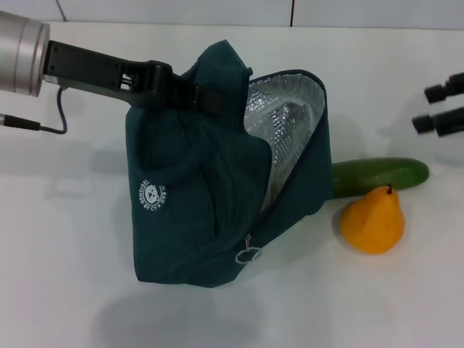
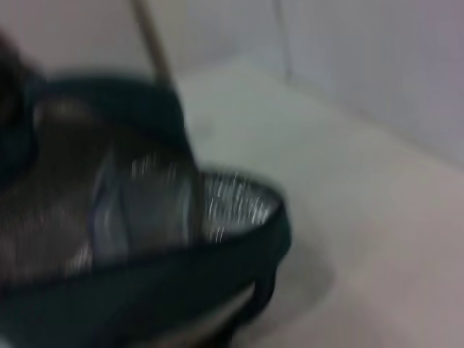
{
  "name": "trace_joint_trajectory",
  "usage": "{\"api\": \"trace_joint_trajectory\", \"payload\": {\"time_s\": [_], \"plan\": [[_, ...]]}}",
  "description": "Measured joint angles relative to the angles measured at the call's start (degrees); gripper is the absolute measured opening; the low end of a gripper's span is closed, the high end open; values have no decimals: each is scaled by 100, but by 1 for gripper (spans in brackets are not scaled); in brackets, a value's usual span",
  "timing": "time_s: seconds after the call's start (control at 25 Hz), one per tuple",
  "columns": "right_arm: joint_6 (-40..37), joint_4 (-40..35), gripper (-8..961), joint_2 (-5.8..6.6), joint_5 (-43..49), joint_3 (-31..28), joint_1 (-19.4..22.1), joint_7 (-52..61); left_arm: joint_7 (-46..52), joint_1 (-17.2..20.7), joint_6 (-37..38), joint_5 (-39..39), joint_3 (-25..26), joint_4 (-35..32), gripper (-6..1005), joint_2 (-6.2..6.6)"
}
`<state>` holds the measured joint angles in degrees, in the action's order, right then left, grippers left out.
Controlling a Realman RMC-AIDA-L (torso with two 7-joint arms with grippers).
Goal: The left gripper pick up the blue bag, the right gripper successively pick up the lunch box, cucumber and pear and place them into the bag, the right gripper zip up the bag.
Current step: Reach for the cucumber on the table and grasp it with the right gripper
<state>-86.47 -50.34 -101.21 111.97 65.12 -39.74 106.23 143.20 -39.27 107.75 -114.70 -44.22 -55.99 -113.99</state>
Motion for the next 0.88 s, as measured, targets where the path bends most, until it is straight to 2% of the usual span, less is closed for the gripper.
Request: {"api": "trace_joint_trajectory", "payload": {"time_s": [0.16,0.36,0.56,0.64,0.88], "plan": [[-170,-309,698,-177,997,20,-335,-145,13,-17,39,29,-2,0,39,-3],[-274,-715,735,-478,1533,33,-468,-600,31,-31,30,30,13,25,40,1],[-294,-509,829,-699,2233,63,-833,-878,91,-58,19,26,5,61,40,-7],[-259,-294,872,-767,2489,70,-982,-963,102,-79,11,13,-1,62,40,-26],[-137,-36,873,-864,2634,90,-1097,-1124,102,-124,0,-6,-11,62,40,-51]]}}
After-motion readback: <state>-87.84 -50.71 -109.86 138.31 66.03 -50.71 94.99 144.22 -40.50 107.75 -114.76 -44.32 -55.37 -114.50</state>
